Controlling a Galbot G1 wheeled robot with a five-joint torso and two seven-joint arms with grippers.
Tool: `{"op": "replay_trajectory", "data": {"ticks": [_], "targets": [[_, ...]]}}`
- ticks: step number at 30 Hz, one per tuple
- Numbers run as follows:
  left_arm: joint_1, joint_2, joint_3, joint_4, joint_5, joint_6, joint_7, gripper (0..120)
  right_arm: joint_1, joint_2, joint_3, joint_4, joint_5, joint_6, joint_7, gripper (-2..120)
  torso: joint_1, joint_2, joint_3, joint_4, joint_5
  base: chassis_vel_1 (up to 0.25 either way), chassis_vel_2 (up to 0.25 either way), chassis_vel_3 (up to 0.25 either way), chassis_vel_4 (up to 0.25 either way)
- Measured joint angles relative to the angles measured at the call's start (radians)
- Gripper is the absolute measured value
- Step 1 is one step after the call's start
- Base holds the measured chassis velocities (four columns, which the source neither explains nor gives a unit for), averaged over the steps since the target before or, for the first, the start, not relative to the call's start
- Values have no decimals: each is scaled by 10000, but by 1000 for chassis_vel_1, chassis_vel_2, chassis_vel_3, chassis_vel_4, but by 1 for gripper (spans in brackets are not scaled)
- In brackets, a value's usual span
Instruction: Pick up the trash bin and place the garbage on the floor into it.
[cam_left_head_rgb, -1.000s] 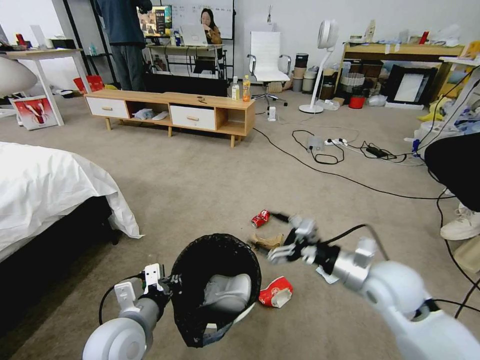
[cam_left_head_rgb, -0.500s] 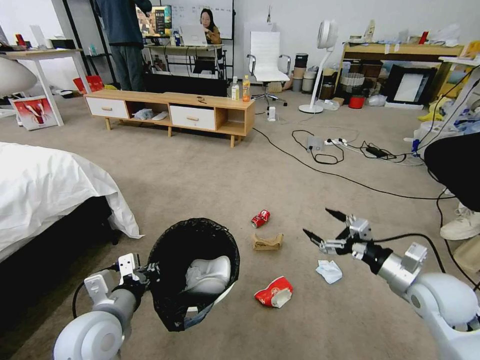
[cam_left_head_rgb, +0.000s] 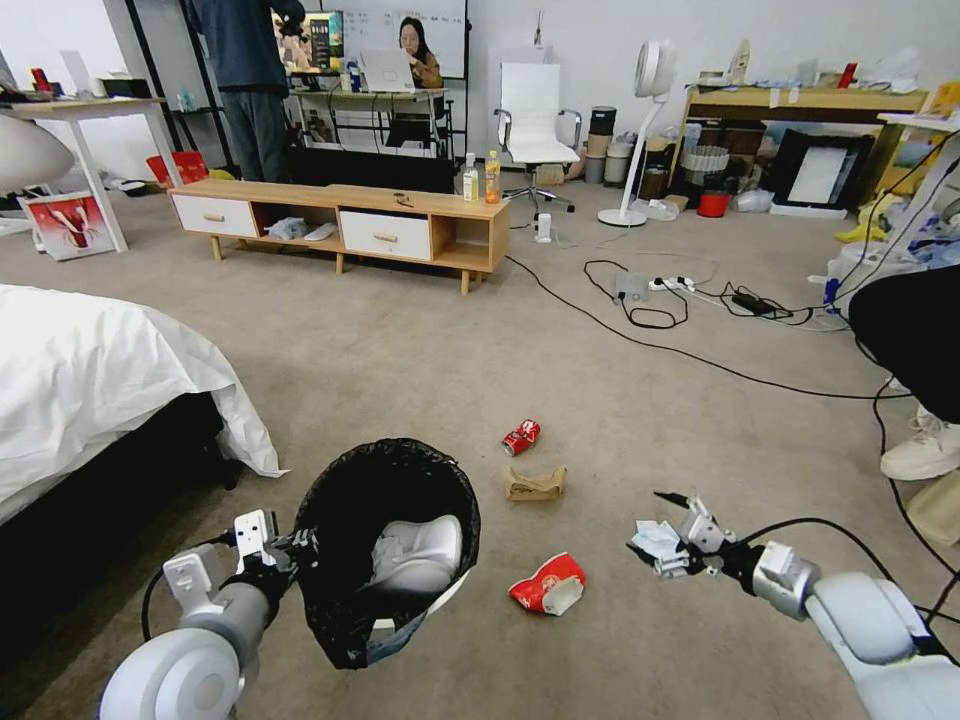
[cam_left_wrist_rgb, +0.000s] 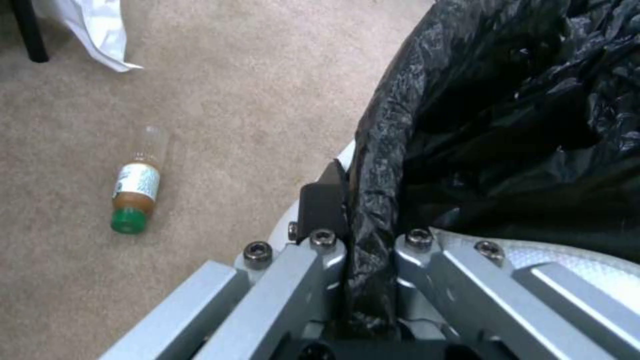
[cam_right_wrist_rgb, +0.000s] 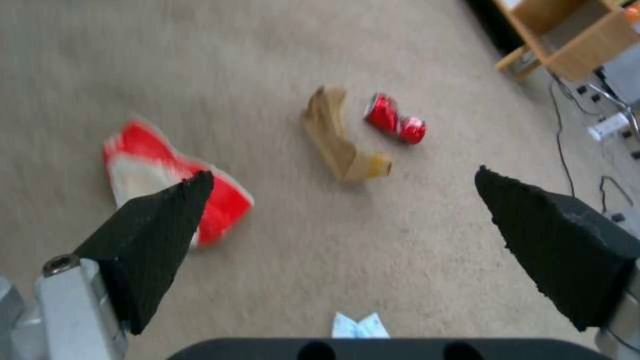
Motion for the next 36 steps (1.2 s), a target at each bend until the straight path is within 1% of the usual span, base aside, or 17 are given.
{"op": "replay_trajectory", "data": {"ticks": [1, 2, 3, 4, 6, 7, 9, 10, 12, 16, 19, 20, 22, 23, 24, 29, 36], "targets": [[23, -2, 9, -7, 6, 0, 8, 3, 287, 176, -122, -452, -447, 292, -34, 100, 0, 0, 0, 1, 0, 0, 0, 0, 0], [23, -2, 9, -7, 6, 0, 8, 3, 287, 176, -122, -452, -447, 292, -34, 100, 0, 0, 0, 1, 0, 0, 0, 0, 0], [35, -4, 13, -9, 15, -3, 15, 3, 535, 309, -300, -885, -600, 469, -35, 100, 0, 0, 0, 2, -1, 0, 0, 0, 0], [35, -4, 13, -9, 15, -3, 15, 3, 535, 309, -300, -885, -600, 469, -35, 100, 0, 0, 0, 2, -1, 0, 0, 0, 0], [41, -13, 15, -11, 28, -7, 18, 3, 979, 508, -739, -1856, -610, 719, 30, 100, 0, 0, 0, 2, -1, 0, 0, 0, 0], [41, -13, 15, -11, 28, -7, 18, 3, 979, 508, -739, -1856, -610, 719, 30, 100, 0, 0, 0, 2, -1, 0, 0, 0, 0], [57, -18, 16, -11, 37, -12, 27, 3, 1310, 740, -1080, -2668, -633, 895, 111, 100, 0, 0, 0, -2, 0, 0, 0, 0, 0], [57, -18, 16, -11, 37, -12, 27, 3, 1310, 740, -1080, -2668, -633, 895, 111, 100, 0, 0, 0, -2, 0, 0, 0, 0, 0], [74, -21, 14, -11, 42, -15, 32, 3, 1631, 1031, -1384, -3386, -747, 1066, 197, 100, 0, 0, 0, -1, -1, 0, 0, 0, 0], [75, -20, 12, -9, 49, -18, 39, 3, 1927, 1306, -1637, -3890, -806, 1153, 283, 100, 0, -1, 0, 1, -1, 0, 0, 0, 0], [75, -36, 11, 15, 65, -20, 43, 3, 2535, 1911, -2030, -4740, -896, 1257, 468, 100, 0, 0, 1, 2, -2, 0, 0, 0, 0], [75, -36, 11, 15, 65, -20, 43, 3, 2535, 1911, -2030, -4740, -896, 1257, 468, 100, 0, 0, 1, 2, -2, 0, 0, 0, 0], [83, -49, 25, 40, 90, -23, 46, 3, 3007, 2297, -2204, -5436, -1003, 1372, 544, 100, 0, 0, 0, 5, -3, 0, 0, 0, 0], [83, -49, 25, 40, 90, -23, 46, 3, 3007, 2297, -2204, -5436, -1003, 1372, 544, 100, 0, 0, 0, 5, -3, 0, 0, 0, 0], [91, -58, 33, 51, 107, -26, 55, 3, 3244, 2462, -2243, -5848, -1072, 1458, 567, 100, 0, 0, 0, 3, -2, 0, 0, 0, 0], [112, -65, 63, 69, 136, -34, 79, 3, 3612, 2657, -2279, -6517, -1123, 1528, 680, 100, 0, 0, 0, 0, -3, 0, 0, 0, 0], [116, -79, 108, 72, 184, -42, 88, 3, 3559, 2724, -2416, -6586, -1126, 1490, 710, 100, 0, -1, 0, -1, 0, 0, 0, 0, 0]]}}
